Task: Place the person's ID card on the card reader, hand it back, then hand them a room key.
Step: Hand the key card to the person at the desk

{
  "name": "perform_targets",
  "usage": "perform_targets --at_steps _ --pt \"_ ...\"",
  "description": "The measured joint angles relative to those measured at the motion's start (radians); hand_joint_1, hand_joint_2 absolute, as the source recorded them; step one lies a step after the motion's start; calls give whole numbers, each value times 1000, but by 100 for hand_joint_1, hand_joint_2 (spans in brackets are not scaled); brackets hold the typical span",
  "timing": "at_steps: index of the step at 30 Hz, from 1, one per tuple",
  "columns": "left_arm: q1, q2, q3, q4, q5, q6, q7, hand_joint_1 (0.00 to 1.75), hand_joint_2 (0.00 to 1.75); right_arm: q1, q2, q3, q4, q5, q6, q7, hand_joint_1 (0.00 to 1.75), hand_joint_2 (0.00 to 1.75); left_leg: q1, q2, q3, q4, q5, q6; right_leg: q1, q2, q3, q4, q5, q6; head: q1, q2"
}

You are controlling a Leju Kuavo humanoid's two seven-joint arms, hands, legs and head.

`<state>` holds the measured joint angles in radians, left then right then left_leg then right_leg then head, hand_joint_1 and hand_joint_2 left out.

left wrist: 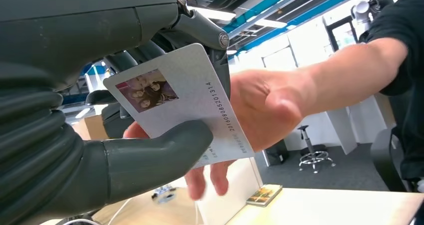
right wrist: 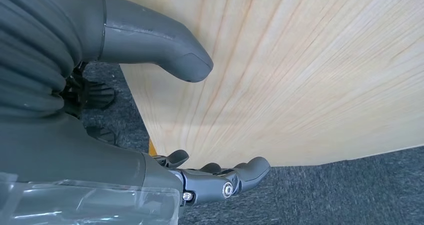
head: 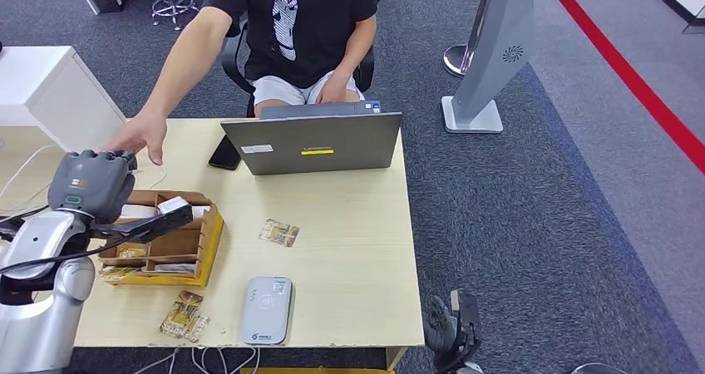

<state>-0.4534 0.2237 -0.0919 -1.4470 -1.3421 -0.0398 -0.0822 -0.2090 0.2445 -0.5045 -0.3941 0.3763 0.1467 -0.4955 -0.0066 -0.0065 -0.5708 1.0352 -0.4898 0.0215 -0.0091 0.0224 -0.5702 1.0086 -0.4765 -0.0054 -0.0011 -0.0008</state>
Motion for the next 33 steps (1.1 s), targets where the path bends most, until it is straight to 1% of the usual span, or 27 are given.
perform_targets --at_steps 3,4,7,8,15,20,23,26,30,33 --pt "-9 -1 0 14 -2 -1 0 175 175 0 0 8 0 -2 0 0 0 175 0 3 0 0 0 0 0 3 -1 0 0 0 0 0" --pt "-10 -1 0 16 -2 -1 0 163 175 0 0 10 1 -3 0 0 0 175 0 4 0 0 0 0 0 4 -1 0 0 -1 0 0" --pt "-9 -1 0 18 -3 0 0 32 175 -1 0 13 2 -8 0 0 0 175 0 6 0 -1 0 -1 0 6 -3 1 1 -1 0 0" --pt "-9 -1 0 18 -3 1 0 0 175 -1 0 14 2 -9 0 0 0 175 0 6 0 -1 -1 -1 0 6 -3 1 1 -1 0 0" --pt "14 -12 4 -2 25 33 -6 0 175 0 0 15 5 -21 0 -2 0 175 0 6 0 -1 -1 -1 0 6 -3 1 1 -1 0 0" --pt "75 -27 16 -103 58 65 -40 0 175 2 0 15 5 -38 0 -8 0 175 0 6 -1 -1 -1 -1 0 6 -3 1 1 -1 0 0" --pt "129 -30 18 -189 71 72 -71 0 175 6 0 14 5 -52 0 -14 0 175 0 6 -1 -1 -1 -1 0 5 -3 1 1 -1 0 0" --pt "199 -23 18 -278 73 78 -90 0 175 12 0 12 5 -67 0 -23 0 175 0 6 -1 -1 -1 -2 0 5 -4 0 0 -1 0 0" --pt "319 4 17 -380 62 100 -108 0 175 26 -1 8 1 -88 3 -34 0 175 0 6 -1 -1 -2 -3 0 5 -4 0 0 -1 -1 0" --pt "411 26 15 -425 44 117 -117 0 175 35 -4 2 -6 -98 4 -39 0 175 0 5 -2 -1 -2 -3 0 4 -4 0 -1 -1 -1 0"
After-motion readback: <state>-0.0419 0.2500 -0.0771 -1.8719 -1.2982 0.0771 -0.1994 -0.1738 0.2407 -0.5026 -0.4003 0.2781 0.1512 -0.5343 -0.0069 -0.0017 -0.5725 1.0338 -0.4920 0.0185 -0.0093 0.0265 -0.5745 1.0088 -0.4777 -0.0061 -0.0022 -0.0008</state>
